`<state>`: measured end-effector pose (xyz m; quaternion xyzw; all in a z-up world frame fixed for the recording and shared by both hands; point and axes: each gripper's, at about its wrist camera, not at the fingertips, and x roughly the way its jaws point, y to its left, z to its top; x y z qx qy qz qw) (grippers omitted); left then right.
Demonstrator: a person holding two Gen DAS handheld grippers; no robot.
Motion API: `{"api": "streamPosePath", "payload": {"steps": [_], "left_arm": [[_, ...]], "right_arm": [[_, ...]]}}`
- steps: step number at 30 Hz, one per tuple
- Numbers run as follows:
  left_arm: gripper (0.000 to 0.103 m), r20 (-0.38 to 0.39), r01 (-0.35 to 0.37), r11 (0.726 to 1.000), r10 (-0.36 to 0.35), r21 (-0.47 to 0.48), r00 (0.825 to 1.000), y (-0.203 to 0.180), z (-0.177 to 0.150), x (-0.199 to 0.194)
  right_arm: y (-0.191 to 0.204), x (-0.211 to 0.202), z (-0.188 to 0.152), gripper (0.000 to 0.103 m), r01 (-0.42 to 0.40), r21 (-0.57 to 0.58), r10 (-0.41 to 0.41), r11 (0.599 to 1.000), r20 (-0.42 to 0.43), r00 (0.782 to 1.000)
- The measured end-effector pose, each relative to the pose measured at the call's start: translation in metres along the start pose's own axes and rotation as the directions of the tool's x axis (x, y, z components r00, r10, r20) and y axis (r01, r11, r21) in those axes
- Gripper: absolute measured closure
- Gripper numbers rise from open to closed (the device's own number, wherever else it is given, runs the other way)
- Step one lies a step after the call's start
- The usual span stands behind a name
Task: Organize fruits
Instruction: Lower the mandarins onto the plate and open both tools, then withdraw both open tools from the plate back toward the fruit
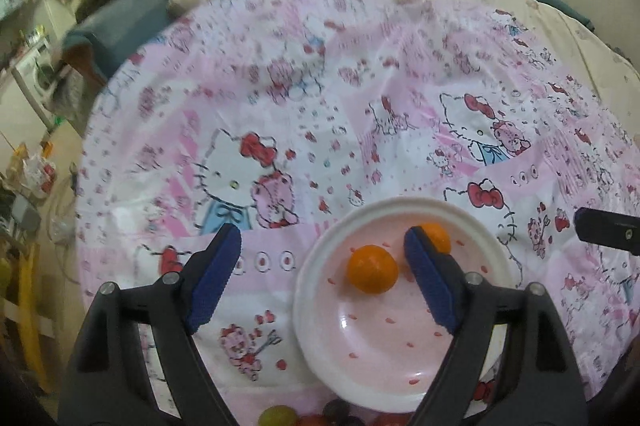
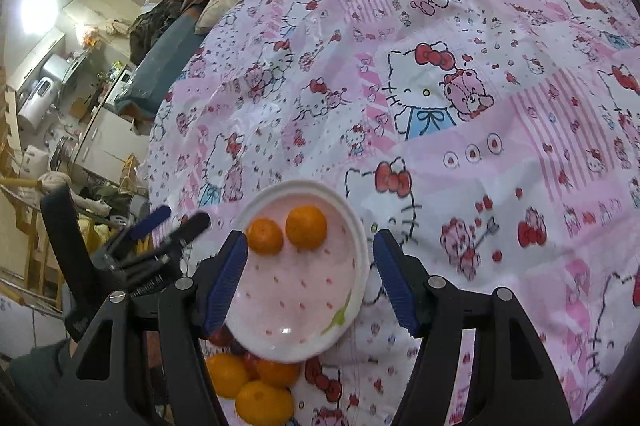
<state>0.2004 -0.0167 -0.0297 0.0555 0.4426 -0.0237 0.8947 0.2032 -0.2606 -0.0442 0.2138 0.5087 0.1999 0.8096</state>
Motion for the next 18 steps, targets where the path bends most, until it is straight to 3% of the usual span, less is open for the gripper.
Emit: {"api": "streamPosePath", "payload": {"steps": [5, 13, 18], "left_arm": [[0.022, 0.02, -0.004, 1.0, 0.004, 0.011, 1.0, 0.006, -0.009, -0.023], [0.019, 0.017, 0.061, 0.994, -0.06, -0.089, 0.998, 0.021, -0.03, -0.068], [0.019, 0.023, 0.031, 0.99, -0.028, -0.138, 0.999, 0.032, -0.053, -0.094]], "right_arm": [[0.009, -0.02, -0.019, 0.021, 0.057, -0.015, -0.056, 0.998, 0.068, 0.996], [0.018, -0.042, -0.048, 0.019, 0.058, -0.018, -0.056, 0.998, 0.095, 0.994], [0.025, -0.051, -0.063, 0.019, 0.061, -0.033, -0.057, 0.998, 0.108, 0.993]]}}
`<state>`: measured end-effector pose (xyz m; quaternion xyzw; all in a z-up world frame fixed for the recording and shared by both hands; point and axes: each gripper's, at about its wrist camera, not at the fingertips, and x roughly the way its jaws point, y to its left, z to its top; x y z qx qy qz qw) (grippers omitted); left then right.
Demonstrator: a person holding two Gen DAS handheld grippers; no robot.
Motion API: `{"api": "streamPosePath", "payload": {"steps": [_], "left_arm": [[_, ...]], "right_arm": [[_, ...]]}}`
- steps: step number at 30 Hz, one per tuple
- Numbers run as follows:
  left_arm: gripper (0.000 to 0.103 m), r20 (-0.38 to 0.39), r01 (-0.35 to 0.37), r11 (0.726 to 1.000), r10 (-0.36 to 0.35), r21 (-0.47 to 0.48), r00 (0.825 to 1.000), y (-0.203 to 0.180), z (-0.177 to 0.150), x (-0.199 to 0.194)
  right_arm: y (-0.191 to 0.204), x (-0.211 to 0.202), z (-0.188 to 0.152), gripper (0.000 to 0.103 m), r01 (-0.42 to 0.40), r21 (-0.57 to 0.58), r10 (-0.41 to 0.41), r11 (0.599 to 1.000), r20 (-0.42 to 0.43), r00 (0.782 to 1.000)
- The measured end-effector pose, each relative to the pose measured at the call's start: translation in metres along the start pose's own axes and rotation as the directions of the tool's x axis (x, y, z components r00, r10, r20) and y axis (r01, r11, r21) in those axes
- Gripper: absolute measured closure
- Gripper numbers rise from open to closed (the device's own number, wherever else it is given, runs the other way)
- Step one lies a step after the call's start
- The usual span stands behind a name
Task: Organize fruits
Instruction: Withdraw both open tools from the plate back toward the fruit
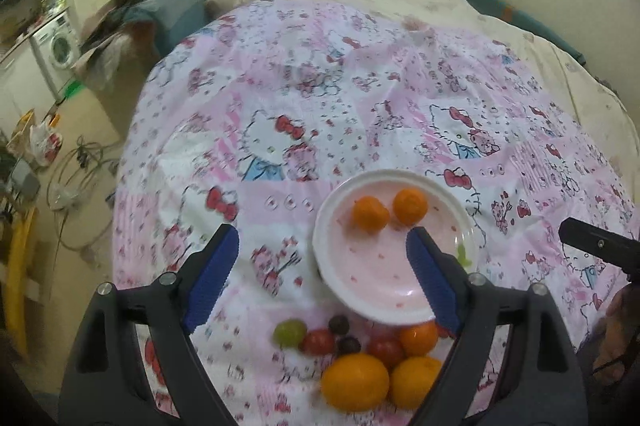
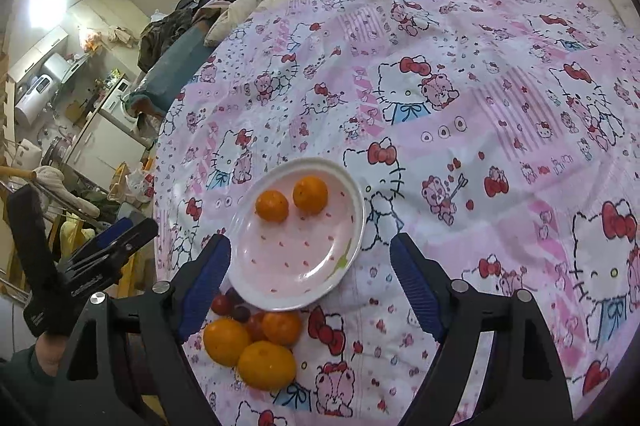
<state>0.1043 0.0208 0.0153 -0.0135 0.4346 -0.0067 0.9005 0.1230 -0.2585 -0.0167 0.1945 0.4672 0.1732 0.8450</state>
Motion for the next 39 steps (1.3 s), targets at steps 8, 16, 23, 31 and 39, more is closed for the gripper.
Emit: {"api": "streamPosePath", "payload": {"steps": [8, 16, 23, 31, 39], "left_arm": [[0.019, -0.02, -0.063, 0.998, 0.062, -0.025, 0.998, 0.021, -0.025, -0.019], [0.019, -0.08, -0.051, 0.996, 0.044, -0.079, 0.996, 0.028, -0.048, -0.021], [0.019, -0.067, -0.068, 0.996, 0.063, -0.065, 0.996, 0.029, -0.052, -0.022], [0.019, -0.099, -0.044, 0.992, 0.033, -0.116, 0.995, 0.034, -0.051, -0.017], [0.019, -0.127, -0.075, 0.995, 0.066, -0.072, 0.99, 0.026, -0.052, -0.012]], "right_arm": [[0.006, -0.006, -0.022, 0.019, 0.056, 0.003, -0.056, 0.998, 0.002, 0.998], [0.012, -0.003, -0.041, 0.019, 0.039, -0.001, -0.039, 0.999, -0.051, 0.998], [0.012, 0.015, -0.049, 0.019, 0.031, 0.015, -0.029, 0.999, -0.122, 0.992], [0.029, 0.066, -0.078, 0.019, -0.028, -0.027, 0.016, 0.999, -0.358, 0.933], [0.04, 0.117, -0.102, 0.019, -0.052, -0.029, 0.03, 0.998, -0.515, 0.857]]}}
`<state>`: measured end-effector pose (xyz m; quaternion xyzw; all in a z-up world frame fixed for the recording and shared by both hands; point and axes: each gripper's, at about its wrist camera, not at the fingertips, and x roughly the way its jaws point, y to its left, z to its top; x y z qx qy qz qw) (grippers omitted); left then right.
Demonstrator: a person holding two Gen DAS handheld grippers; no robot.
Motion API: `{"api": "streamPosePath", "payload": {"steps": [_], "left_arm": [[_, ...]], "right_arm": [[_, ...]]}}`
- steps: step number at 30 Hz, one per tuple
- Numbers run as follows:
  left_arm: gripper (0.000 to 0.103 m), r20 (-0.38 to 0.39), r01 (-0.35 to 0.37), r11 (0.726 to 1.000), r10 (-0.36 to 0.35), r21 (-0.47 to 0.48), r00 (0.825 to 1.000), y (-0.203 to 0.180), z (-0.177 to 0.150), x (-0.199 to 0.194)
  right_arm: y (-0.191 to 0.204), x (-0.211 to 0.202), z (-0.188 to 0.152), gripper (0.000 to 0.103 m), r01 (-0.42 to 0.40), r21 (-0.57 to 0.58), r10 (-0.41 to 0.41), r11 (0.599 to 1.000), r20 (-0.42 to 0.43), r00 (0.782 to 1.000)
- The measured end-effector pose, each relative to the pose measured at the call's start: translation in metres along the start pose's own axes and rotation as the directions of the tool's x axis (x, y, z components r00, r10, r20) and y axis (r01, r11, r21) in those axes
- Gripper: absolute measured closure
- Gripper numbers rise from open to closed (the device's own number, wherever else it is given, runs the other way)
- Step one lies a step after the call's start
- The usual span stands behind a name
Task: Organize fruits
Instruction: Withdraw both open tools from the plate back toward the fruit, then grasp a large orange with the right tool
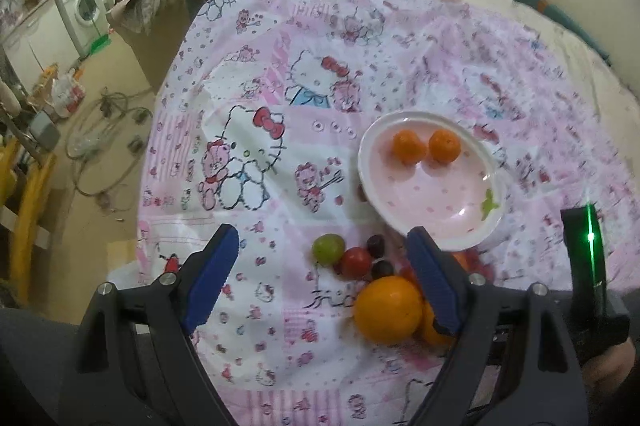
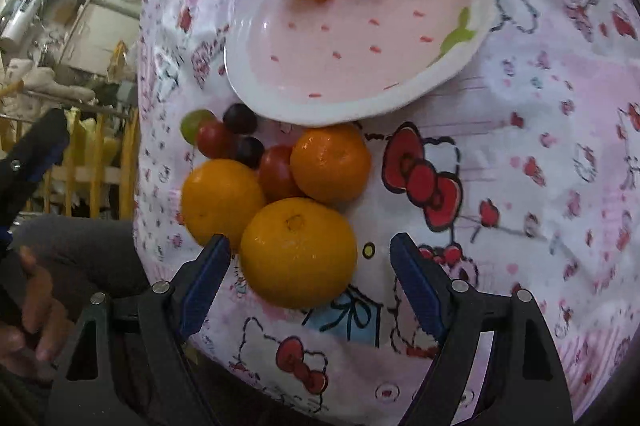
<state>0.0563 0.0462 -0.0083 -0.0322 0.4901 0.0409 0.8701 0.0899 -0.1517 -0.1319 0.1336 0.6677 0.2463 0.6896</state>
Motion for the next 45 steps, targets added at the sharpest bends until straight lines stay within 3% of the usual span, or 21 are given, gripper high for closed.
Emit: {"api": "streamPosePath", "payload": {"steps": [5, 10, 18, 25, 29, 31, 37, 41, 45], "left_arm": [[0.019, -0.03, -0.001, 1.0, 0.001, -0.007, 1.0, 0.003, -0.002, 0.005], [0.019, -0.04, 0.008, 1.0, -0.008, -0.012, 0.999, 0.0, -0.001, 0.008], [0.019, -0.051, 0.001, 1.0, -0.001, -0.013, 0.999, 0.0, -0.002, 0.012], [0.019, -0.075, -0.01, 1.0, 0.009, -0.011, 0.997, 0.002, -0.007, 0.018], [0.019, -0.126, 0.079, 0.994, -0.088, -0.072, 0.988, 0.007, -0.008, 0.025], [0.019, -0.147, 0.087, 0.993, -0.099, -0.082, 0.984, 0.006, -0.009, 0.029], [0.019, -0.218, 0.082, 0.996, -0.086, -0.031, 0.972, -0.007, -0.02, 0.045], [0.02, -0.272, 0.115, 0.993, -0.104, 0.024, 0.957, -0.023, -0.027, 0.055], [0.02, -0.328, 0.125, 0.984, -0.077, 0.128, 0.942, -0.048, -0.035, 0.068]], "right_arm": [[0.0, 0.007, 0.003, 0.02, -0.019, -0.005, 0.019, 1.0, -0.026, 0.999], [0.003, 0.009, 0.002, 0.037, -0.02, -0.029, 0.019, 0.999, -0.049, 0.999], [0.002, -0.004, -0.005, 0.041, -0.036, -0.06, 0.035, 0.998, -0.016, 0.999], [-0.015, -0.035, -0.012, 0.041, -0.08, -0.001, 0.08, 0.997, 0.069, 0.994], [-0.029, -0.056, -0.015, 0.041, -0.094, 0.047, 0.086, 0.995, 0.139, 0.986], [-0.035, -0.071, -0.016, 0.041, -0.095, 0.071, 0.08, 0.993, 0.188, 0.979], [-0.051, -0.109, -0.015, 0.041, -0.084, 0.136, 0.034, 0.987, 0.338, 0.941], [-0.062, -0.119, -0.014, 0.041, -0.096, 0.18, 0.022, 0.979, 0.373, 0.927], [-0.071, -0.119, -0.013, 0.041, -0.1, 0.209, 0.015, 0.973, 0.374, 0.927]]}}
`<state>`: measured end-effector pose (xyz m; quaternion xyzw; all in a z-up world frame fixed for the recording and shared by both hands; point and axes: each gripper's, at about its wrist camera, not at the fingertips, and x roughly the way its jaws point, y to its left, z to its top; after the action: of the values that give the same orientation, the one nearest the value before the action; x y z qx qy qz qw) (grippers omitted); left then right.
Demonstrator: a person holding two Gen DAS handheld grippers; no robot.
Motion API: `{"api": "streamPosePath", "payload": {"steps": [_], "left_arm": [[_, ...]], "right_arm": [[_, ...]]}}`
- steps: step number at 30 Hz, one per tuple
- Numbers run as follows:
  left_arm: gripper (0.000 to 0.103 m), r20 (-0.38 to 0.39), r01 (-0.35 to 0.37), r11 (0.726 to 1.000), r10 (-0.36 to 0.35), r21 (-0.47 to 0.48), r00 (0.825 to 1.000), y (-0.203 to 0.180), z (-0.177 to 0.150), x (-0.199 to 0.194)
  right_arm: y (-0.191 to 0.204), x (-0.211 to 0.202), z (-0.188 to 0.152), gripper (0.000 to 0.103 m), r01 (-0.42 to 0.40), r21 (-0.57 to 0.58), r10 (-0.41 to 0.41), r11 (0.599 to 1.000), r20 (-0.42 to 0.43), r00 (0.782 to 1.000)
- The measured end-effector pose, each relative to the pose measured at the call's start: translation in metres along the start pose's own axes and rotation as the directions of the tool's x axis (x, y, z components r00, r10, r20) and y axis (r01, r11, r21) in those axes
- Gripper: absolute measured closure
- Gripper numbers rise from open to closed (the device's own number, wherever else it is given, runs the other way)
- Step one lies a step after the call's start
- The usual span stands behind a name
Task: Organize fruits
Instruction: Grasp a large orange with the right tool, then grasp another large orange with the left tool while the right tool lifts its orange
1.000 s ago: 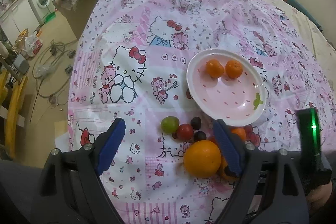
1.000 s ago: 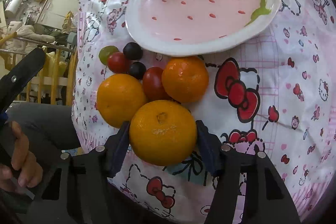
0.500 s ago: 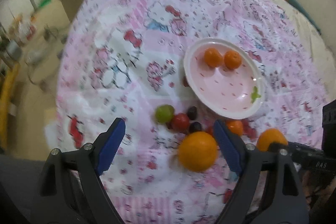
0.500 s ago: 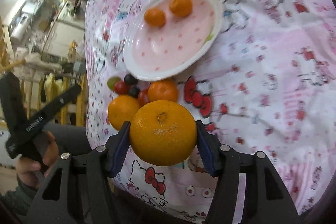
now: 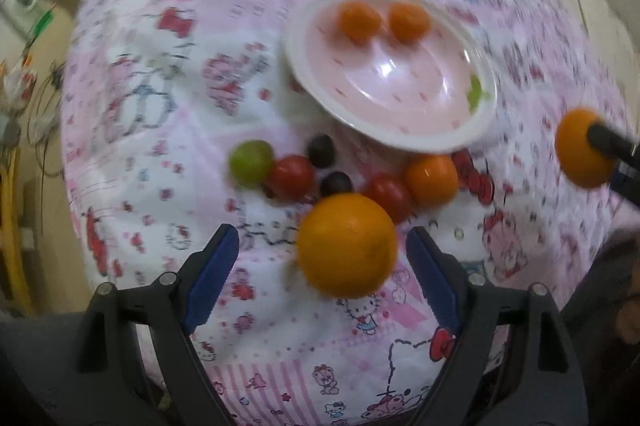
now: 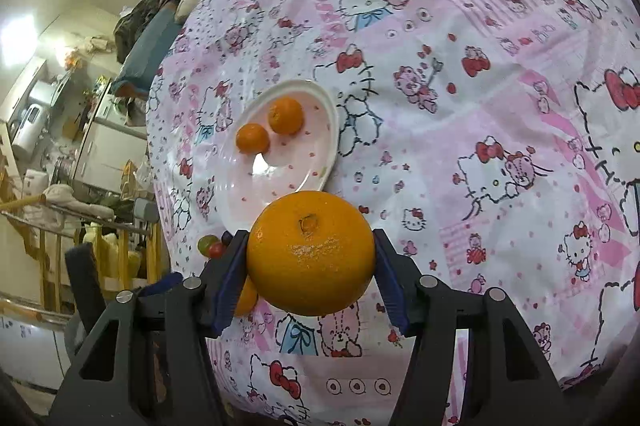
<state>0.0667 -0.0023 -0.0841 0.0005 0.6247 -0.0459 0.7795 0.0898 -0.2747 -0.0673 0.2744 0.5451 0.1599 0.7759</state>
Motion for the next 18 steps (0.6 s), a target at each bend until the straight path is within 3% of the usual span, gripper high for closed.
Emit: {"api": "streamPosePath", "payload": {"steps": [8, 10, 18], "left_arm": [[0.022, -0.028, -0.095, 0.983, 0.101, 0.159, 0.994, -0.038, -0.003, 0.021], [0.033, -0.033, -0.102, 0.979, 0.11, 0.175, 0.993, -0.042, -0.003, 0.023], [0.044, -0.027, -0.126, 0.973, 0.133, 0.193, 0.991, -0.05, -0.003, 0.03]], "right_arm": [[-0.009, 0.004, -0.001, 0.041, 0.028, 0.015, -0.027, 1.0, -0.025, 0.999], [-0.011, 0.005, -0.001, 0.041, 0.025, 0.023, -0.024, 0.999, -0.034, 0.999], [-0.016, 0.005, 0.002, 0.041, 0.008, 0.053, -0.006, 0.999, -0.035, 0.999]]}}
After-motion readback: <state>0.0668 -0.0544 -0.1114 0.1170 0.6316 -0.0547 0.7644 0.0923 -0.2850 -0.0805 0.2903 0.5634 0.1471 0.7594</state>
